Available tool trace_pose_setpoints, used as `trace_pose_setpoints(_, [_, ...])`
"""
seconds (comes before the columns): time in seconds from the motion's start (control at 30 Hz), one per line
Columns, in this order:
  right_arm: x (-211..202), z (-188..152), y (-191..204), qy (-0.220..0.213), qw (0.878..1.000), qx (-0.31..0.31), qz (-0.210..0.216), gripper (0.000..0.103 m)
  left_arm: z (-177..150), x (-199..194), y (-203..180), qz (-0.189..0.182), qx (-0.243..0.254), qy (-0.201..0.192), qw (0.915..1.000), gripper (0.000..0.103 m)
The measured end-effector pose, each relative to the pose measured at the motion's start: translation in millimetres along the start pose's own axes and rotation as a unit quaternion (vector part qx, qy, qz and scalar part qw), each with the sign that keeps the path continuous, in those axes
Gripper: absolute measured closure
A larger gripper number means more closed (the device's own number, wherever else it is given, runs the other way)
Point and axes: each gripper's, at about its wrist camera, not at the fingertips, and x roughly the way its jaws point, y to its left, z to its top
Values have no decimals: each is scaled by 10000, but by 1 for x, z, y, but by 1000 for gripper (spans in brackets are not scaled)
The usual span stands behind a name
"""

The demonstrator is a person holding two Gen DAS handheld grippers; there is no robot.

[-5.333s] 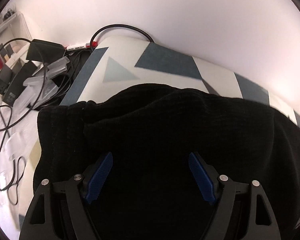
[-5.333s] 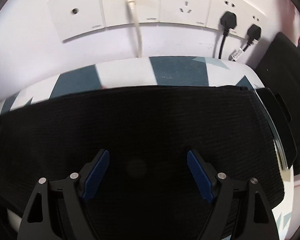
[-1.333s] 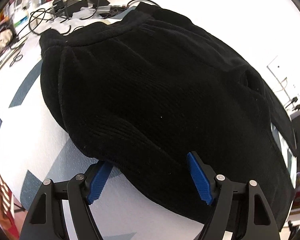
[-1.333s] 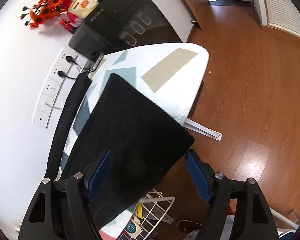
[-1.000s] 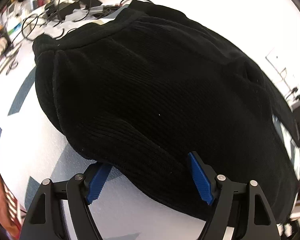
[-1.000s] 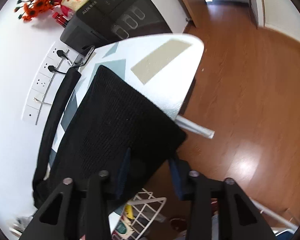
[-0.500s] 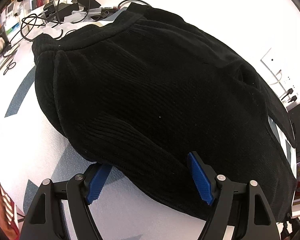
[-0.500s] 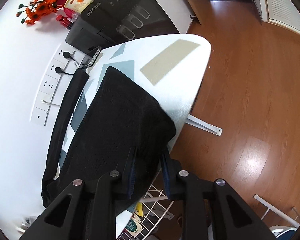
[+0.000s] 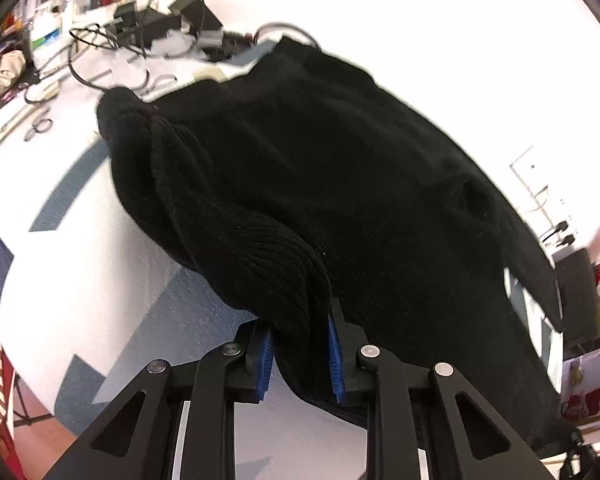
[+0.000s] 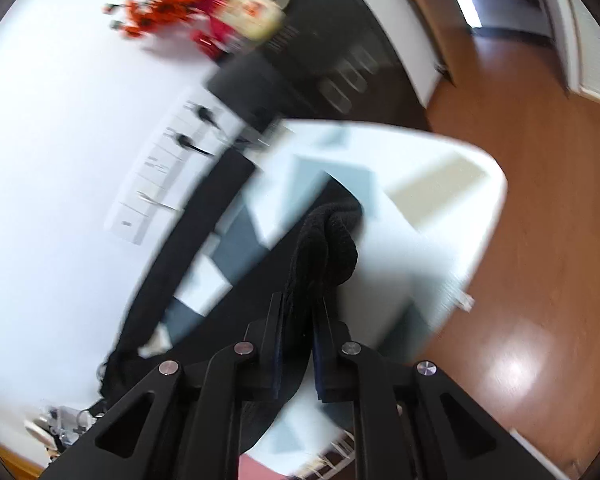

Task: Fold clothes

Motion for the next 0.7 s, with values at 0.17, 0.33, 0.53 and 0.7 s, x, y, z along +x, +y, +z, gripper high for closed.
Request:
trace_pose_setpoints(0.17, [-27,8,30,-224,9983,-277,462,92,10,0,3,-46,-272,-251,9993,83])
trace_pose_setpoints(0.33, [-56,5,47,-315,9949,-583,760,92,-3,-26,12,4,-413,-410,9983,84])
trace_pose_setpoints(0.53, [-96,3,61,-339,9883,-919,1170,92,-26,-83,26,94,-754,-661,9949,84])
trace_pose_setpoints(0.7, [-92,23,79,-417,9846,-1022,1355,92,-17,-118,12,-138,-877,-1057,9904,84])
